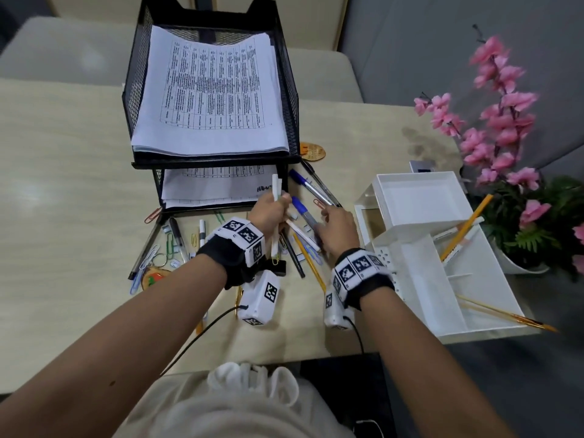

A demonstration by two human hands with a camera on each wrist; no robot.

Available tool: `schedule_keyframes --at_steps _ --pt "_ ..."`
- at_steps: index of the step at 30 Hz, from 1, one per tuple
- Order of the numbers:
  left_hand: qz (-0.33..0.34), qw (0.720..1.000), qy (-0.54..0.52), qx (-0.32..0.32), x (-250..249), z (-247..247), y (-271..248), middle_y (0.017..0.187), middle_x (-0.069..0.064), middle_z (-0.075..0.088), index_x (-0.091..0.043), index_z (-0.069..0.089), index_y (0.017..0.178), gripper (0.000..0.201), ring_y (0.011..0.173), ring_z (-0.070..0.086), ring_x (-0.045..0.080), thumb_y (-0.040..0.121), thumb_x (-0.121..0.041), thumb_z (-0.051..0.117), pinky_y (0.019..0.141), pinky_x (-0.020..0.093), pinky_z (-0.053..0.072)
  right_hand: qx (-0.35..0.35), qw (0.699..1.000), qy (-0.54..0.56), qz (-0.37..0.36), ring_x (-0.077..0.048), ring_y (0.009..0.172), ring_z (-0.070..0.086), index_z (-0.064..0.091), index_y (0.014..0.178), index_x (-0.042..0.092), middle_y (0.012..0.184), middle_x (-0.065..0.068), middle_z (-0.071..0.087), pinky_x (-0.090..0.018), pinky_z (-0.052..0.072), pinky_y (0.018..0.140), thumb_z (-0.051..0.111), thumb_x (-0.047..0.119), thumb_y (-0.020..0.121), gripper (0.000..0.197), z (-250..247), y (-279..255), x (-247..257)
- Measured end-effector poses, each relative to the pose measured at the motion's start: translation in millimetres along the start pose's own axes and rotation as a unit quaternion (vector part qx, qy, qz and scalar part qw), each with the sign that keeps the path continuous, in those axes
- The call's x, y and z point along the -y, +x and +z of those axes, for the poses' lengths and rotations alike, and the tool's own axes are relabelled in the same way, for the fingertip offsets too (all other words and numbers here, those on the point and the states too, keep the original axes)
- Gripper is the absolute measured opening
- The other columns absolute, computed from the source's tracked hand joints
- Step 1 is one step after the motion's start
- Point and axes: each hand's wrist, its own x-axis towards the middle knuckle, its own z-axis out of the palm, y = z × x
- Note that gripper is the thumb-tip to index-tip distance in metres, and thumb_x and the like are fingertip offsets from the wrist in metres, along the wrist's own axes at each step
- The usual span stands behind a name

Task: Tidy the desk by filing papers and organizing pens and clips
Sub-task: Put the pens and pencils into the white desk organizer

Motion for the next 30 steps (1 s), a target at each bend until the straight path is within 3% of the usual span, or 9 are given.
schedule_keyframes --at_steps 3,6,9,11,16,20,24,28,30 --pt "0.004 0.999 0.047 0.009 -2.7 2.7 -3.6 0.061 0.003 0.044 -0.014 0.045 0.068 0.035 0.055 0.044 0.014 0.101 -0.021 0.035 0.06 0.023 0.04 0.026 0.997 -0.074 -0.01 -0.036 0.103 0.058 0.059 0.097 -0.005 0.108 -0.024 0.061 -0.039 0.049 0.082 0.052 0.004 0.086 0.017 3.3 -0.4 0.7" --pt "0.047 0.983 0.175 0.032 -15.1 17.9 -12.1 0.074 0.01 0.054 -0.01 0.05 0.07 0.036 0.069 0.05 0.021 0.1 -0.025 0.036 0.065 0.029 0.041 -0.016 0.999 -0.011 -0.027 -0.032 0.098 0.056 0.059 0.102 -0.004 0.105 -0.019 0.059 -0.036 0.045 0.08 0.052 0.006 0.084 0.022 -9.2 -16.8 -6.3" --pt "0.13 0.94 0.309 0.069 -36.7 44.2 -24.8 0.099 0.028 0.062 0.001 0.062 0.089 0.04 0.087 0.056 0.031 0.101 -0.025 0.034 0.073 0.033 0.041 -0.145 0.984 0.105 -0.015 -0.023 0.08 0.05 0.057 0.092 0.0 0.087 -0.012 0.056 -0.026 0.033 0.068 0.059 0.008 0.081 0.014 -42.9 -44.0 -17.2" --pt "0.162 0.927 0.319 0.115 -50.0 66.4 -29.6 0.104 0.027 0.064 0.004 0.064 0.098 0.043 0.092 0.059 0.033 0.101 -0.027 0.035 0.072 0.03 0.039 -0.262 0.95 0.167 0.025 -0.024 0.075 0.053 0.054 0.095 0.001 0.075 -0.004 0.055 -0.03 0.039 0.068 0.061 0.007 0.079 0.018 -73.6 -63.9 -28.7" --pt "0.199 0.925 0.261 0.191 -70.2 134.6 -41.6 0.092 0.02 0.069 -0.009 0.064 0.091 0.014 0.074 0.061 0.025 0.092 -0.018 0.053 0.082 0.033 0.055 -0.42 0.871 0.248 0.057 -0.015 0.068 0.058 0.027 0.136 0.007 0.081 0.018 0.047 -0.029 0.052 0.075 0.056 -0.003 0.081 0.063 -134.8 -89.0 -67.8" --pt "0.251 0.906 0.286 0.187 -71.9 184.9 -41.7 0.085 0.023 0.072 0.006 0.068 0.08 0.02 0.08 0.069 0.031 0.085 -0.012 0.06 0.082 0.038 0.055 -0.386 0.895 0.211 0.074 -0.013 0.085 0.053 0.015 0.146 0.023 0.099 0.01 0.05 -0.021 0.046 0.08 0.062 0.002 0.085 0.079 -152.6 -91.7 -98.9" --pt "0.262 0.855 0.411 0.178 -59.8 223.8 -32.4 0.077 0.017 0.065 -0.012 0.038 0.053 0.042 0.09 0.064 0.035 0.087 -0.023 0.06 0.072 0.036 0.047 -0.287 0.944 0.129 0.1 -0.035 0.089 0.062 0.023 0.141 0.033 0.101 -0.015 0.06 -0.049 0.054 0.081 0.056 0.003 0.086 0.07 -147.1 -81.8 -128.5" --pt "0.249 0.83 0.467 0.178 -56.2 241.2 -31.2 0.067 0.009 0.05 -0.01 0.037 0.058 0.04 0.098 0.061 0.037 0.09 -0.025 0.057 0.072 0.037 0.046 -0.228 0.968 0.061 0.08 -0.034 0.098 0.059 0.033 0.134 0.022 0.111 -0.02 0.059 -0.047 0.051 0.083 0.049 -0.003 0.084 0.058 -135.0 -73.6 -143.6" --pt "0.263 0.808 0.499 0.17 -58.8 247.1 -33.0 0.091 0.018 0.057 0.002 0.053 0.088 0.025 0.104 0.057 0.038 0.093 -0.023 0.052 0.075 0.039 0.044 -0.214 0.974 0.005 0.067 -0.035 0.1 0.058 0.045 0.126 0.009 0.109 -0.02 0.06 -0.041 0.05 0.082 0.047 -0.002 0.086 0.042 -130.2 -70.0 -146.6"
